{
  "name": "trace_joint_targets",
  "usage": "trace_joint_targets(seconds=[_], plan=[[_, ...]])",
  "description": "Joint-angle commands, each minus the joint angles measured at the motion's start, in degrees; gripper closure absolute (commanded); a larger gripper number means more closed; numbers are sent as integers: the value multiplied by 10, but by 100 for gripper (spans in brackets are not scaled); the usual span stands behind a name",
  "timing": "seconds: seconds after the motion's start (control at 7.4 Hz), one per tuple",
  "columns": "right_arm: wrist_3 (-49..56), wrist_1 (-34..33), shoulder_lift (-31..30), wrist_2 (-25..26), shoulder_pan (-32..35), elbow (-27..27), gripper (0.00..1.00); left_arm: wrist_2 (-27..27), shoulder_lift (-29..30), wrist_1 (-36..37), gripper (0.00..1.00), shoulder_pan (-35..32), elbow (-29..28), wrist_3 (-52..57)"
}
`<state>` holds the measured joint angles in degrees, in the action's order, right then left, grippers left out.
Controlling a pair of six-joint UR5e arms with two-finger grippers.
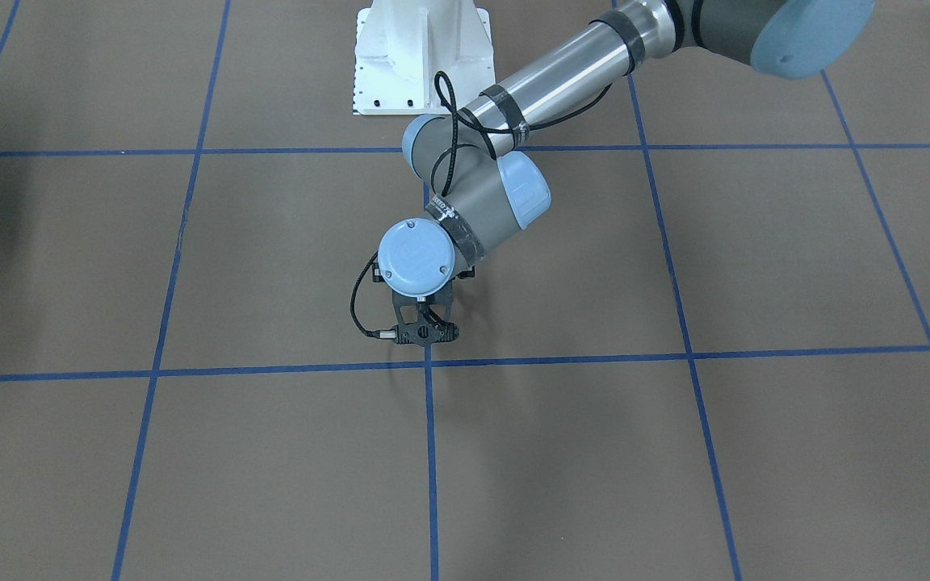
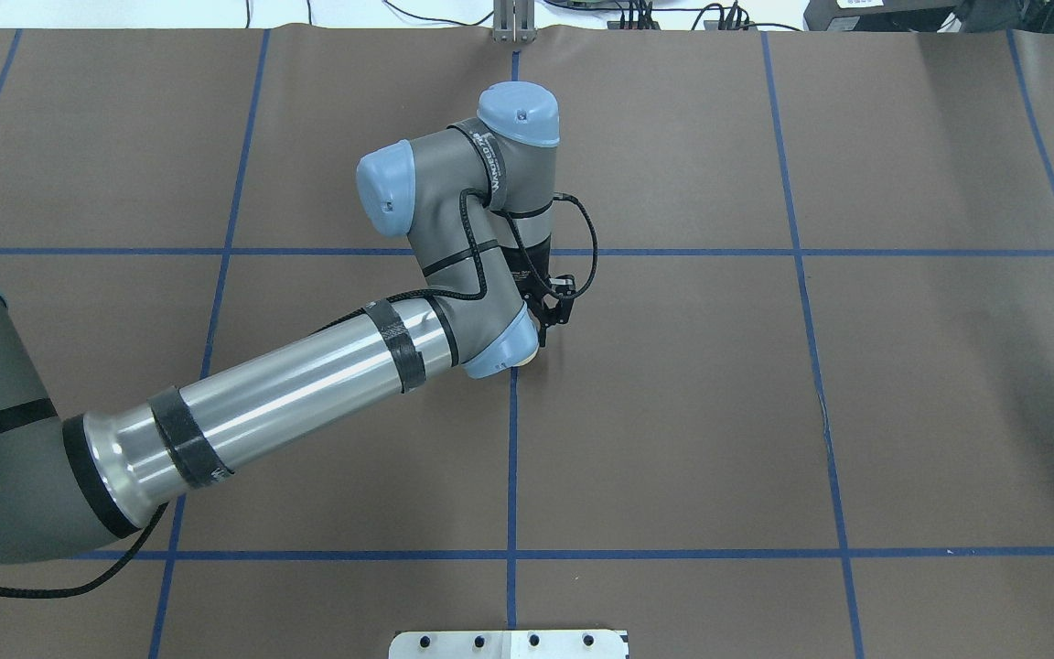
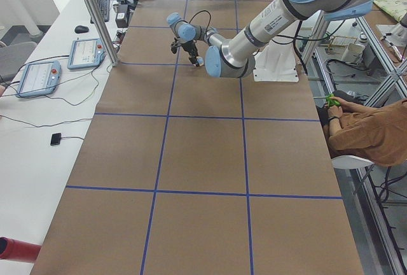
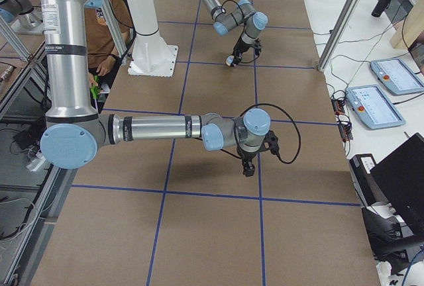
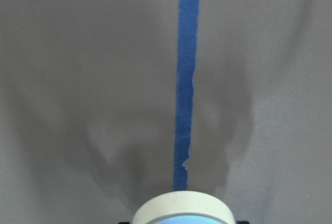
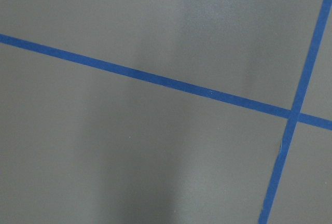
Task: Place and press bell with both arms
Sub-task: 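Lower the bell onto the center crossing and open the left gripper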
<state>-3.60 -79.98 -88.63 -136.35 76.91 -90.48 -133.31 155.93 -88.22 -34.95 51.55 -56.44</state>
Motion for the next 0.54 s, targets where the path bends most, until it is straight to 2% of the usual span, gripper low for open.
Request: trace_joint_targets(seconds=[0.0, 0.41], plan=[[0, 0, 0, -1, 0, 1, 0, 1, 0, -1, 67, 2, -3, -2], [0, 4, 8, 0, 0, 0, 0, 7, -3, -19, 31, 8, -3, -2]])
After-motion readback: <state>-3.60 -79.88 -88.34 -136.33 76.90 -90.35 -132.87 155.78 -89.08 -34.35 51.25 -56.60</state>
